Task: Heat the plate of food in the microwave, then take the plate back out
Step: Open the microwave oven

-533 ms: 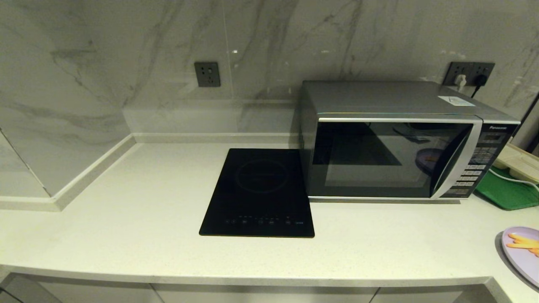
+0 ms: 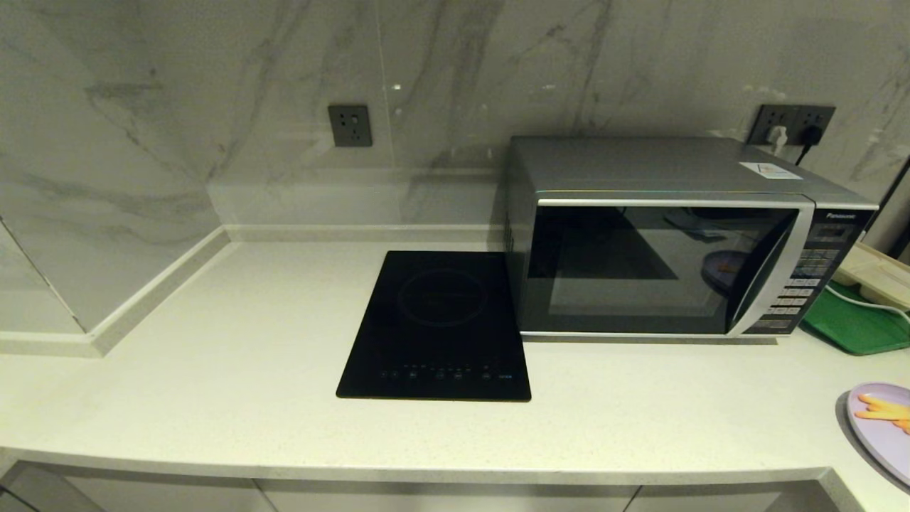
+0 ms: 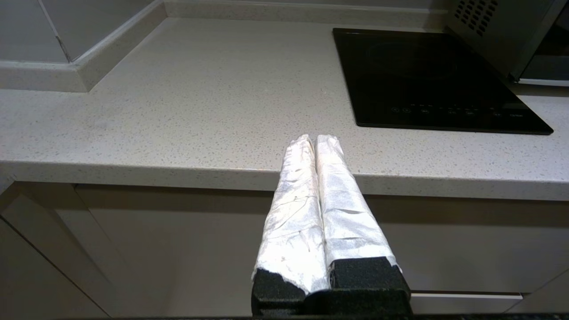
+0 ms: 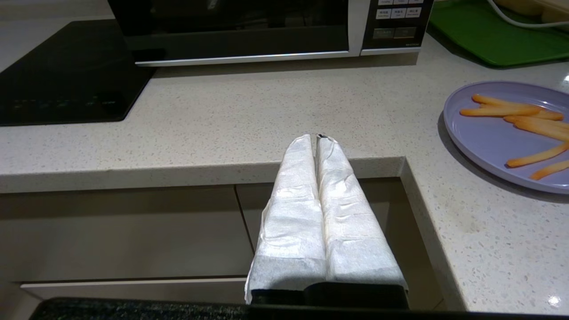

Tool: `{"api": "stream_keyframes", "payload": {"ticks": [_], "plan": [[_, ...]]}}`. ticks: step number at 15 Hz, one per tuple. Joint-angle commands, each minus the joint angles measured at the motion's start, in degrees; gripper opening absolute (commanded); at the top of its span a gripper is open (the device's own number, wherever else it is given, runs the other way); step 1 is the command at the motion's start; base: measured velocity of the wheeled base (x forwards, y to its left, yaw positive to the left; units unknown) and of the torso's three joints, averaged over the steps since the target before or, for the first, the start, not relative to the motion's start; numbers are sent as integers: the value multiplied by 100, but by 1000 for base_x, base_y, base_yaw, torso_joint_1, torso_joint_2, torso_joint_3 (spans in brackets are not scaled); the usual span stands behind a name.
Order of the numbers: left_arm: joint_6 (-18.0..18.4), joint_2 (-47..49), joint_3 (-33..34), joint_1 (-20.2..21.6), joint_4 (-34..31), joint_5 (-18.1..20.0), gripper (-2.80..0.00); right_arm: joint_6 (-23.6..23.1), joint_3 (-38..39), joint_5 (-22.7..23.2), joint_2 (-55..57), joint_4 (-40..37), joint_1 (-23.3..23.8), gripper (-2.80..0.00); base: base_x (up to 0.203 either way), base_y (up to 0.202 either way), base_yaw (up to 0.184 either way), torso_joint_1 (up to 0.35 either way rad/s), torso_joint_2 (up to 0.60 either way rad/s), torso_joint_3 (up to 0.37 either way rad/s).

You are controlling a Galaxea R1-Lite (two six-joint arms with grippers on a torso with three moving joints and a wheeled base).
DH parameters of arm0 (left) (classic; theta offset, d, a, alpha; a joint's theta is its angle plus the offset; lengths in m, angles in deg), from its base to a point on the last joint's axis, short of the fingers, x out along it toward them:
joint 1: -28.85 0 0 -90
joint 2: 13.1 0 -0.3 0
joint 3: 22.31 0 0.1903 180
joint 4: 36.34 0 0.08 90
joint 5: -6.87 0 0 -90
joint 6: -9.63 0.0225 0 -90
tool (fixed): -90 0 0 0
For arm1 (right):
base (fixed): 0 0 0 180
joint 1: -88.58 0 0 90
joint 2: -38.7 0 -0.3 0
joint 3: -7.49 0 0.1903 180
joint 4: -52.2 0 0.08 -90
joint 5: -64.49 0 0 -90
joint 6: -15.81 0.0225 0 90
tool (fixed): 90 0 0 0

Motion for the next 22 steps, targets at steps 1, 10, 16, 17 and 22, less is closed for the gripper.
{"api": "stream_keyframes", "payload": {"ticks": [1,10,16,17,22], "plan": [[-8,0,1,1,2,-1,-280,-75,-7,30,0,-3,-2,-280,0,0,0,0,0,0],[-8,0,1,1,2,-1,-280,456,-2947,-1579,4831,67,4,-280,0,0,0,0,0,0],[1,0,1,1,2,-1,-280,356,-3966,-5272,8039,859,-1294,-280,0,0,0,0,0,0],[-8,0,1,1,2,-1,-280,351,-4022,-5686,8453,1104,-1440,-280,0,0,0,0,0,0],[-7,0,1,1,2,-9,-280,353,-4416,-6249,9620,1608,-1748,-280,0,0,0,0,0,0]]}}
